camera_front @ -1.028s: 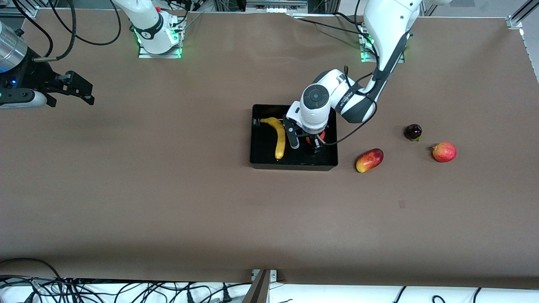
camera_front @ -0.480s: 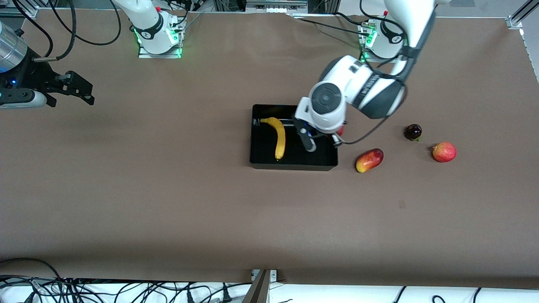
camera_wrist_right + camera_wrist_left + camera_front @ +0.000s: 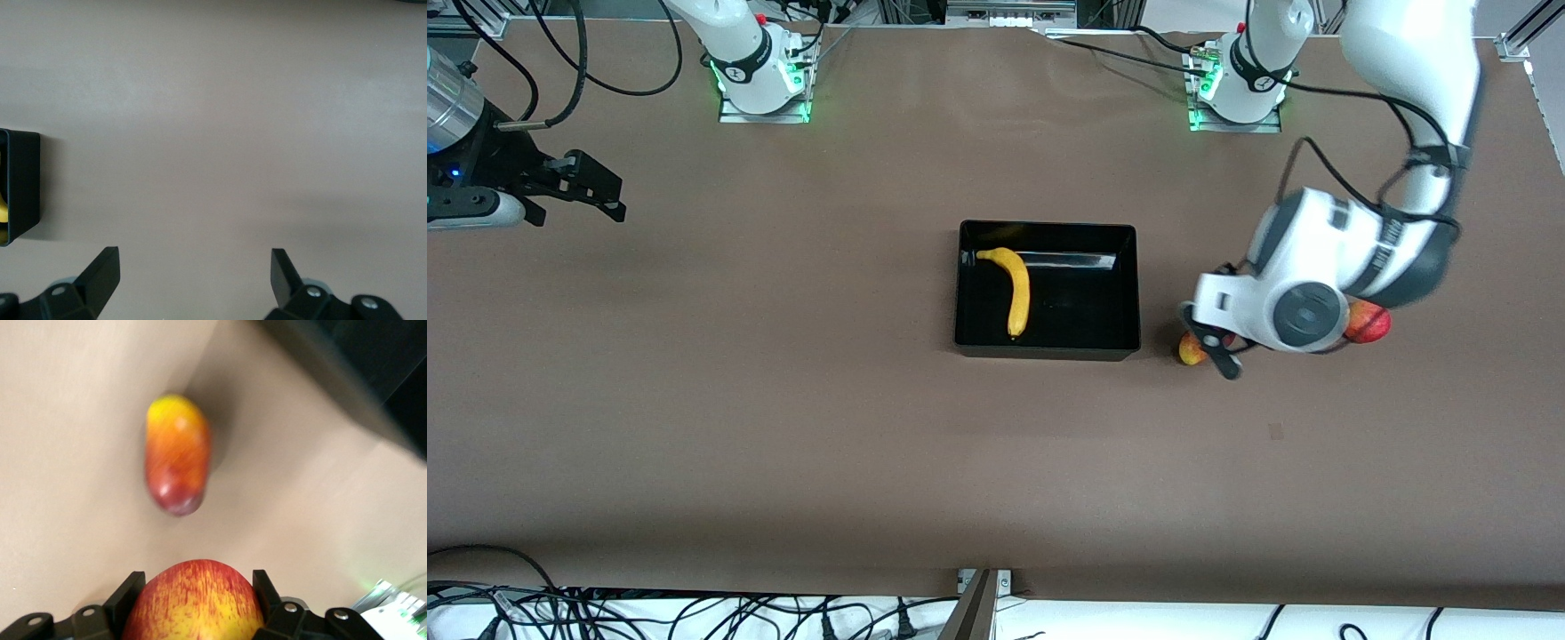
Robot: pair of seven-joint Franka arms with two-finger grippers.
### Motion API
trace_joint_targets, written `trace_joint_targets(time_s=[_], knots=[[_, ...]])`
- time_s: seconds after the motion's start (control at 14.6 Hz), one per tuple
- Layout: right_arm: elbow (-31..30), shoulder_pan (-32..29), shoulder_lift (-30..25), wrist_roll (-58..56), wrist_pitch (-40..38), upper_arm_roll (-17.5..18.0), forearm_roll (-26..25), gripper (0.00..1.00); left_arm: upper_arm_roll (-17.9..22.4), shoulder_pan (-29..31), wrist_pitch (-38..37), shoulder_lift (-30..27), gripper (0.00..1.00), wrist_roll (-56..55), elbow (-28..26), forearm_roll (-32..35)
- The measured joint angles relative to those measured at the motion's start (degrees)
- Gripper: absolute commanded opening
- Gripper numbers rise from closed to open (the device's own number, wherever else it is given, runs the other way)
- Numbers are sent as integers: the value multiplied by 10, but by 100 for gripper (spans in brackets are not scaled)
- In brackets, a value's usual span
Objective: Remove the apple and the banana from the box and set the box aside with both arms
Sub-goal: 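Carry the apple out and set it beside the mango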
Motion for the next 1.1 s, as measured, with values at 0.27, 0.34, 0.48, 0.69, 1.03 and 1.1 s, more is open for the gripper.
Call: trace_joint_targets(time_s=[0.27,0.34,0.48,0.69,1.03,1.1], knots=[[0,0,0,0,0,0,0,100,-1,54,115,11,30,43,-83,19],[0,0,0,0,0,0,0,100,-1,59,142,11,30,45,-103,25],[0,0,0,0,0,0,0,100,-2,72,198,11,30,57,-142,34],[0,0,0,0,0,0,0,100,-2,89,263,11,40,71,-196,34],[0,0,0,0,0,0,0,100,-4,91,313,11,100,73,-235,34],[0,0,0,0,0,0,0,100,-4,92,313,10,100,73,-235,34]])
